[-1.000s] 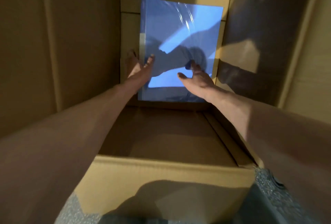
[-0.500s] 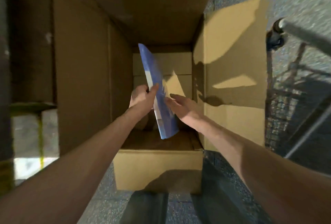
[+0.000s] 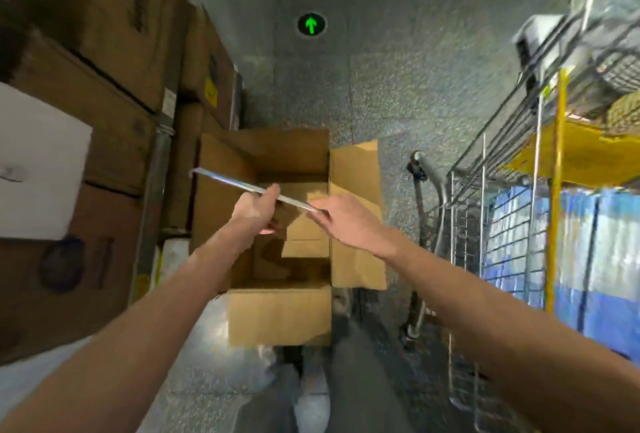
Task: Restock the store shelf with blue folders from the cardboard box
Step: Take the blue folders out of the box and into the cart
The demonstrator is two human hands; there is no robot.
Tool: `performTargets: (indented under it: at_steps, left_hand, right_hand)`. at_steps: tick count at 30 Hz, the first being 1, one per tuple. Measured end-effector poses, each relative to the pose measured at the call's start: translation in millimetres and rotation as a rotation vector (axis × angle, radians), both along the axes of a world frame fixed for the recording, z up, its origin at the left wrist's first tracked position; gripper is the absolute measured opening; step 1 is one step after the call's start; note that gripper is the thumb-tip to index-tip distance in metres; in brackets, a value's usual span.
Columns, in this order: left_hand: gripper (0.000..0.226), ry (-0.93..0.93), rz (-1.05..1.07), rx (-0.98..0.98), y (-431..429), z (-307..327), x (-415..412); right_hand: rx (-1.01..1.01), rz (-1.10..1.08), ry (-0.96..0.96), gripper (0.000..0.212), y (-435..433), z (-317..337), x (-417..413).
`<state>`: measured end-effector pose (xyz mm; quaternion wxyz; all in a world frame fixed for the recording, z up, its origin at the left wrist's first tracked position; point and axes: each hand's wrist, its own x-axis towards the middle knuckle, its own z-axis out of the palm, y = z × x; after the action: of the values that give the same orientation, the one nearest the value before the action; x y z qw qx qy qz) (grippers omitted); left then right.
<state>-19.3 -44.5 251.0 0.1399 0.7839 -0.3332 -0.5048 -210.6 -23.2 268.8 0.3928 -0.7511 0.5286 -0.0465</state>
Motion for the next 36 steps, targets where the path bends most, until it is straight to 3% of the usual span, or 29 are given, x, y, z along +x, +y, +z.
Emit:
performTargets:
  at_steps: [3,9,13,21,27,32,34,36]
  left_hand:
    - [0.046,0.01,-0.216,-0.083,11.1,56.7,-2.5]
    - [0.025,-0.395,-0.668,-0.713,44.9,136.8,21.3]
    - [0.057,-0.474,-0.966,-0.988,69.2,159.9,30.9]
    - [0.066,-0.581,-1.191,-1.089,108.4,242.1,13.7]
    - [0.039,-0.351,-1.335,-1.048,162.8,298.3,-53.0]
    - [0.045,-0.38,-1.384,-1.215,216.0,317.5,-131.9]
    - [0.046,-0.36,-1.415,-1.249,234.8,319.6,-163.5]
    - [0.049,-0.332,-1.436,-1.212,250.4,317.2,-191.2]
  right_hand:
    - [-0.031,-0.032,0.022,0.028,9.0,37.6,-18.0]
    - [-0.164,-0.016,0.104,0.032,49.0,118.8,-38.3]
    - [-0.297,-0.103,0.128,0.031,100.7,168.6,-38.1]
    - [-0.437,-0.221,0.195,0.032,214.3,255.2,-74.8]
    - [-0.585,-0.377,0.398,0.048,303.3,295.6,-135.8]
    - [-0.704,-0.902,0.513,0.029,364.3,293.4,-183.1]
    - [-0.652,-1.161,0.524,0.035,386.7,286.8,-197.8]
    - [-0.537,-1.364,0.38,0.047,410.2,282.0,-204.5]
